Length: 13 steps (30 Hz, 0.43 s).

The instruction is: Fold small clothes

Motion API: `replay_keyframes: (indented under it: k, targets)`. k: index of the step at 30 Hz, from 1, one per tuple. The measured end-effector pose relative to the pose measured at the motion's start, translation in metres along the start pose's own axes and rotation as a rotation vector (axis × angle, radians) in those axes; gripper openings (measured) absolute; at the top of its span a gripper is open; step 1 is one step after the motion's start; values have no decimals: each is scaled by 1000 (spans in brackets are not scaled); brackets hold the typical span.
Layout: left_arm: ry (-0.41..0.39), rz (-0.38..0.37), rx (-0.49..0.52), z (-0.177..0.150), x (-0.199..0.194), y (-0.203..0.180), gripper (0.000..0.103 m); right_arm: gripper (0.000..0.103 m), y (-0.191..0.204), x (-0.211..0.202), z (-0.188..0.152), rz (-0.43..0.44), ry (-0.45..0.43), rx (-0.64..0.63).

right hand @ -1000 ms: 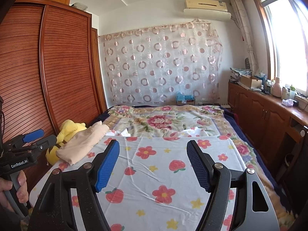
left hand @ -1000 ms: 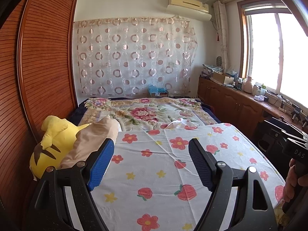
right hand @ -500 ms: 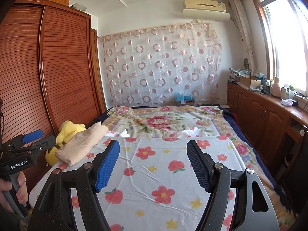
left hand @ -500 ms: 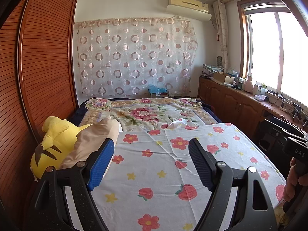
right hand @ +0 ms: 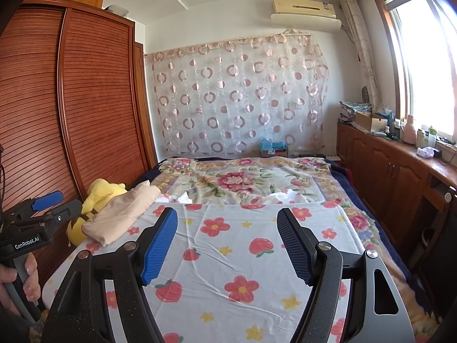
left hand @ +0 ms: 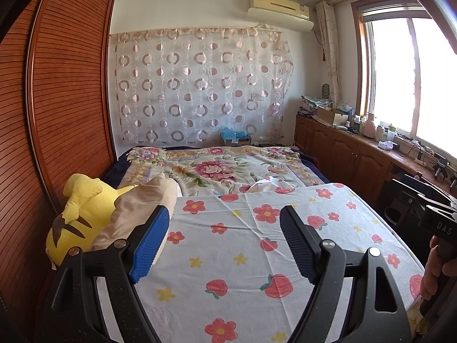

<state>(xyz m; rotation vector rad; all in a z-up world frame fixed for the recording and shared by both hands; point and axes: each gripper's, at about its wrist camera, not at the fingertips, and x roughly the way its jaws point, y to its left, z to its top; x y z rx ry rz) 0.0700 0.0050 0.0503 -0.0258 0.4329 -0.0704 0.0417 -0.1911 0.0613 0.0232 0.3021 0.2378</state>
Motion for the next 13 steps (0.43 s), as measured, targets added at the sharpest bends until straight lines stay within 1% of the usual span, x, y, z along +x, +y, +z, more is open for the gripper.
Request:
replay_keyframes:
  k: [13]
  targets:
    - [-1, 0, 1, -1, 0, 0, 80, 74, -1, 0, 0, 0, 0, -2]
